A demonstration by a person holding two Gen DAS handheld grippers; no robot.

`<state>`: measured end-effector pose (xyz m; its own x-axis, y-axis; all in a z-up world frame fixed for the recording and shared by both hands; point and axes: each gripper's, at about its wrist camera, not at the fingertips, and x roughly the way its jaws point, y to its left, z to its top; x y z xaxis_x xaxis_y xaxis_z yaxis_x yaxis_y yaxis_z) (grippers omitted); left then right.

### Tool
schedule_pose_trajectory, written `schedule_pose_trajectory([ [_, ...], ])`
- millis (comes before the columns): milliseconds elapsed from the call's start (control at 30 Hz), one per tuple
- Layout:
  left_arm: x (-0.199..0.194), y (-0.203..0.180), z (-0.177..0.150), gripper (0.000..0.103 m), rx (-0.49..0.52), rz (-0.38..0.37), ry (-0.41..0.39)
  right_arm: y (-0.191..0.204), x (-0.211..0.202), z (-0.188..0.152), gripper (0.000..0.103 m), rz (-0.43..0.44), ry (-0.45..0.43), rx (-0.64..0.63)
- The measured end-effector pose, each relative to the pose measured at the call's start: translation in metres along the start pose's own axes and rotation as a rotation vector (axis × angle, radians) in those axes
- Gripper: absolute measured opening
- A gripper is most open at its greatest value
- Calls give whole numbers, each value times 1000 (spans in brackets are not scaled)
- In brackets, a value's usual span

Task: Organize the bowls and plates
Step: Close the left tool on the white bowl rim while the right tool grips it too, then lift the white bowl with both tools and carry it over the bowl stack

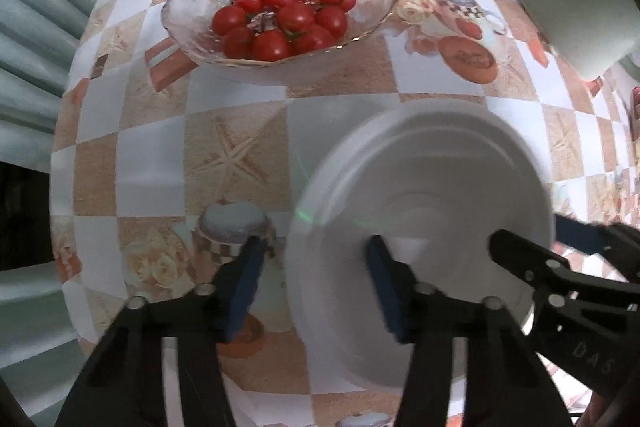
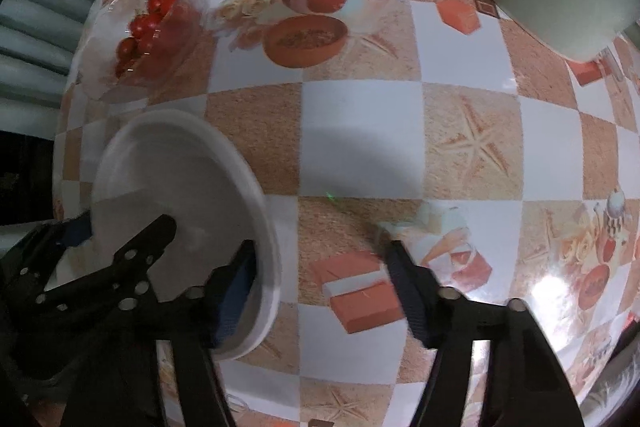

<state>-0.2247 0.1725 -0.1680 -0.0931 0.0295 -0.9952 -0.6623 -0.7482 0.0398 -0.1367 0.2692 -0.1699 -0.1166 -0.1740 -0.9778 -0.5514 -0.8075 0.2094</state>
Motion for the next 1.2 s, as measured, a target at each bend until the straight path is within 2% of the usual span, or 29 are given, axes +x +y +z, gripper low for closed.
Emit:
schedule_pose_trajectory([
  [33, -1, -2, 0, 40, 6, -16, -2, 2, 0, 1, 41, 15, 4, -2],
  [67, -2, -6, -1, 36, 14, -21, -5, 4, 1, 1, 37, 32, 9, -4],
  [100, -3, -11, -3, 36, 28, -11, -13, 6, 2, 1, 25, 48, 15, -6],
  [133, -5, -16, -5, 35, 44, -8, -18, 7, 3, 0, 19, 54, 18, -5],
  [200, -6, -22, -9, 34, 61, -13, -16, 9, 2, -5, 15, 42, 21, -8],
  [467, -7, -50, -51, 32, 123, -28, 6, -13, -4, -33, 15, 40, 53, 4],
  [733, -9, -76, -118, 32, 136, -41, 35, -23, -4, -84, 15, 23, 87, 15],
  [933, -9, -89, -153, 32, 130, -62, 58, -34, -5, -130, 15, 35, 106, 42],
  [1033, -11, -98, -170, 32, 124, -58, 49, -31, -4, -138, 15, 30, 99, 44],
  [1200, -21, -98, -168, 32, 124, -59, 39, -36, -10, -144, 15, 26, 88, 58],
])
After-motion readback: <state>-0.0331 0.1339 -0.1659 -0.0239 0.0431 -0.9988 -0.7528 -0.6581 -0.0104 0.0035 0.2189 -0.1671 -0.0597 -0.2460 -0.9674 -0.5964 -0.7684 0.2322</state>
